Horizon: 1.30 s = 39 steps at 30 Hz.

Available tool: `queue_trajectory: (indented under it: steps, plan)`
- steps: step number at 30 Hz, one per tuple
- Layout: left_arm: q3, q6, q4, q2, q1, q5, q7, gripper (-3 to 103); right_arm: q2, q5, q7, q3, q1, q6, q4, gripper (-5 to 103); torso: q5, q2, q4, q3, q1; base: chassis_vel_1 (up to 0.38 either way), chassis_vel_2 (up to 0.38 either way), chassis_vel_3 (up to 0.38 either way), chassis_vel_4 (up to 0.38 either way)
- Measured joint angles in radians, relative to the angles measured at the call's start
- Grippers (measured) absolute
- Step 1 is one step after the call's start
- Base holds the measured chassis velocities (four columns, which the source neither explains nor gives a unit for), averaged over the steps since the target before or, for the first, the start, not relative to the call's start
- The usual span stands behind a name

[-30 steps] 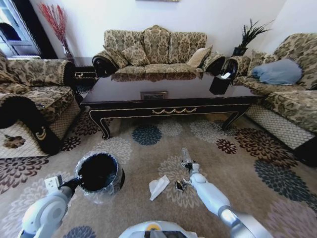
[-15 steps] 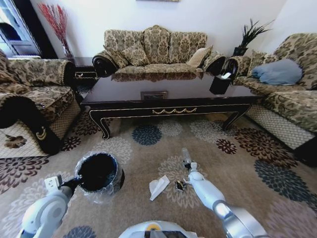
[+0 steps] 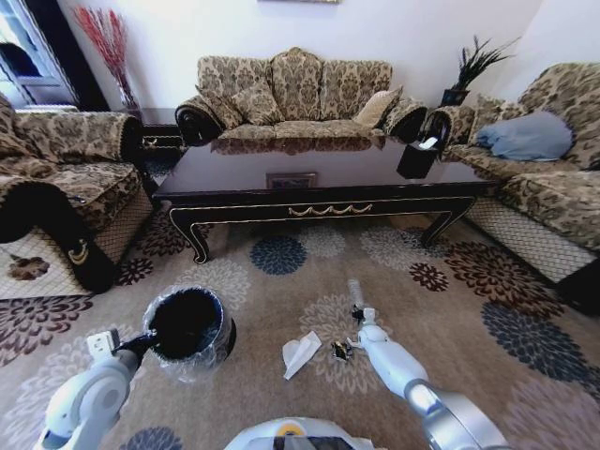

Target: Move to the front of the table and pick up the trash from the floor, then place it into the trash bin.

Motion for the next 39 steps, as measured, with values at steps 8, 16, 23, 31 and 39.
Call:
queue_trajectory:
  steps: [8, 16, 23, 31, 39]
  plan:
    - [0.045, 0.0, 0.013, 0.006, -0.018, 0.002, 0.002, 2, -0.215, 0.036, -0.006, 0.013, -0.231, 0.005, 0.531, 27, -0.0007, 0.0, -0.0009, 0.0, 0.0, 0.0, 0.0, 0.0, 0.0]
    - [0.088, 0.005, 0.023, 0.045, -0.064, -0.066, -0.015, 2, -0.32, 0.0, -0.05, 0.023, -0.326, 0.086, 0.887, 27, -0.0003, 0.0, -0.0002, 0.0, 0.0, 0.0, 0.0, 0.0, 0.0]
    - [0.118, 0.006, 0.039, 0.041, -0.097, -0.07, -0.016, 2, -0.365, -0.075, -0.168, -0.065, -0.278, 0.271, 0.983, 27, -0.0005, 0.0, -0.0003, 0.0, 0.0, 0.0, 0.0, 0.0, 0.0]
    - [0.173, 0.007, 0.08, 0.022, -0.163, -0.08, -0.017, 2, -0.331, -0.048, -0.208, -0.377, 0.009, 0.399, 1.008, 27, -0.0005, 0.0, 0.0, 0.0, 0.0, 0.0, 0.0, 0.0, 0.0]
    - [0.205, 0.007, 0.132, 0.016, -0.226, -0.109, -0.02, 2, -0.241, 0.015, -0.193, -0.63, 0.227, 0.454, 0.926, 27, -0.0008, 0.0, -0.0002, 0.0, 0.0, 0.0, 0.0, 0.0, 0.0]
